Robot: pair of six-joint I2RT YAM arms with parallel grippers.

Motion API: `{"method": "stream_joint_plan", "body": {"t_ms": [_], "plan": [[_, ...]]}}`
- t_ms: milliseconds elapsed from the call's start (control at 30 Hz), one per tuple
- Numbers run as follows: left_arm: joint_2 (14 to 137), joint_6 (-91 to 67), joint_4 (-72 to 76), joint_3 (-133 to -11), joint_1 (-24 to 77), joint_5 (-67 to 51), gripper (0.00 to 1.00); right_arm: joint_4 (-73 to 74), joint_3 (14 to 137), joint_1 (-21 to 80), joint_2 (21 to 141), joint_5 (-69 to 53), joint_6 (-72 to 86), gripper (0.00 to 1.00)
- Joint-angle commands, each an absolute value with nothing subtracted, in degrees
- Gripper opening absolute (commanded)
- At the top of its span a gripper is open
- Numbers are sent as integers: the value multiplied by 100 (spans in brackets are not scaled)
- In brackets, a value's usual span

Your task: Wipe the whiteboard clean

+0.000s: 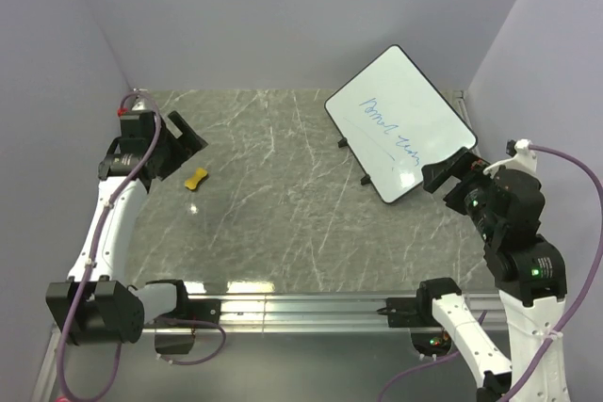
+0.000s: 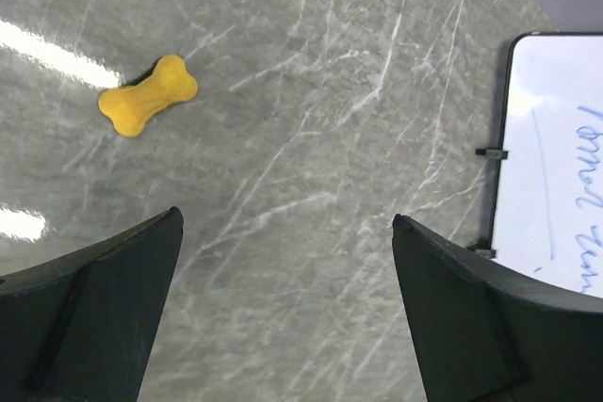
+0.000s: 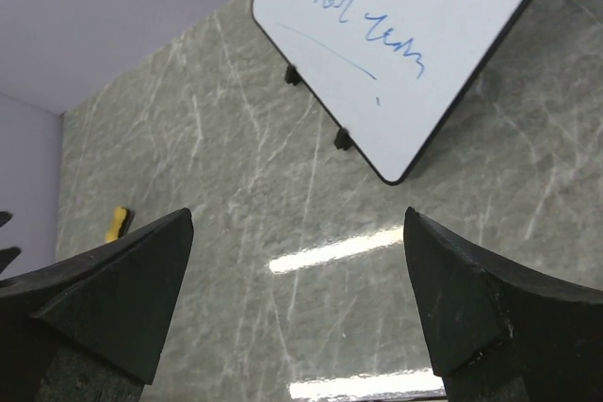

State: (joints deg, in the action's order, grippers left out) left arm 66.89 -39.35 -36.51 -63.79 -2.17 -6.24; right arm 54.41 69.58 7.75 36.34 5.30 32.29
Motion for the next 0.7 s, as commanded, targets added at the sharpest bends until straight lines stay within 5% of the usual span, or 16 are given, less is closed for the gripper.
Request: {"method": "stream_joint_plan", "body": {"t_ms": [0,667], "plan": [[6697,-3290,-3157,-6276,-220,-783,99,5115,7225,809,3692,115,3234,100],[9659,-1503,-2444,-6873,-176,-1179,99,6108,7225,809,2646,923,3524,100]]}}
